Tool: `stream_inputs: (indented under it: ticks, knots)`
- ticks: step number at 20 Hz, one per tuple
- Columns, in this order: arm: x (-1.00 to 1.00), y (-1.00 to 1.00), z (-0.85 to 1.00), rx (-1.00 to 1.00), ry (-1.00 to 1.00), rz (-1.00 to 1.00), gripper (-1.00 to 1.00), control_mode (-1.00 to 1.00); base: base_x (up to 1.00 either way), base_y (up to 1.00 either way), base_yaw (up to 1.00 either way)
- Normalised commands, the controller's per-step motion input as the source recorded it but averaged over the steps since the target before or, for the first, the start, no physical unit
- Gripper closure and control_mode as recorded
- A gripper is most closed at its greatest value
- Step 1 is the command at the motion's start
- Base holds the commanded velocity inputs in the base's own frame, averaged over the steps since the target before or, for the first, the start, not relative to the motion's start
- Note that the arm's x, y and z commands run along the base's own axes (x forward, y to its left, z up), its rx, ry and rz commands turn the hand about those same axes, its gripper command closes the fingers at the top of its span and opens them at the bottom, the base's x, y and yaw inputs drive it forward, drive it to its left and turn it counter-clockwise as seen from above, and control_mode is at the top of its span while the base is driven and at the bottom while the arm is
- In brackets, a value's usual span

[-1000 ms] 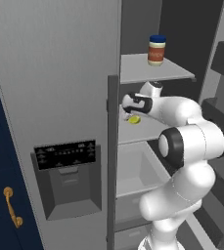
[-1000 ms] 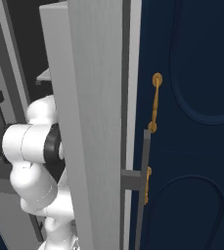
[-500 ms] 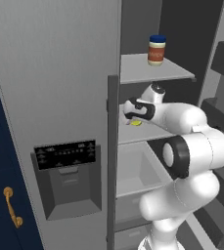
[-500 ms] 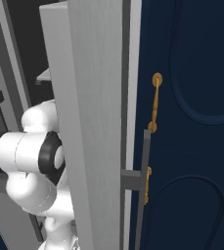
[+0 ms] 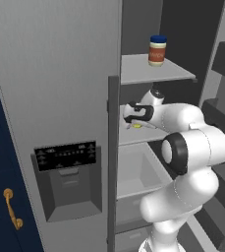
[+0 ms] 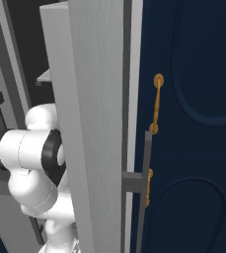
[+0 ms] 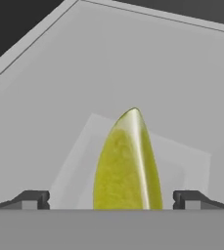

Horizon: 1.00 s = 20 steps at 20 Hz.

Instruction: Grab a lemon wedge from the fridge and one ice cube from the ice bowl, and put them in the glass of lemonade.

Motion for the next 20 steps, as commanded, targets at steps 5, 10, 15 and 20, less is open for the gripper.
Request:
stream_inputs:
  ticks: [5,10,15,20]
  knots:
    - [-0.01,0.00,-0.37,0.00,0.00,0.00,-1.00,-1.00,0.00,0.00,0.00]
    - [-0.07,0.00,-0.01,0.00,0.00,0.00,1.00,-1.00,0.00,0.00,0.00]
    - [-0.11,0.00,0.00,0.00,0.00,0.00,1.00,-1.00,0.00,0.00,0.00]
    - [-0.16,0.00,0.00,0.00,0.00,0.00,1.00,-1.00,0.00,0.00,0.00]
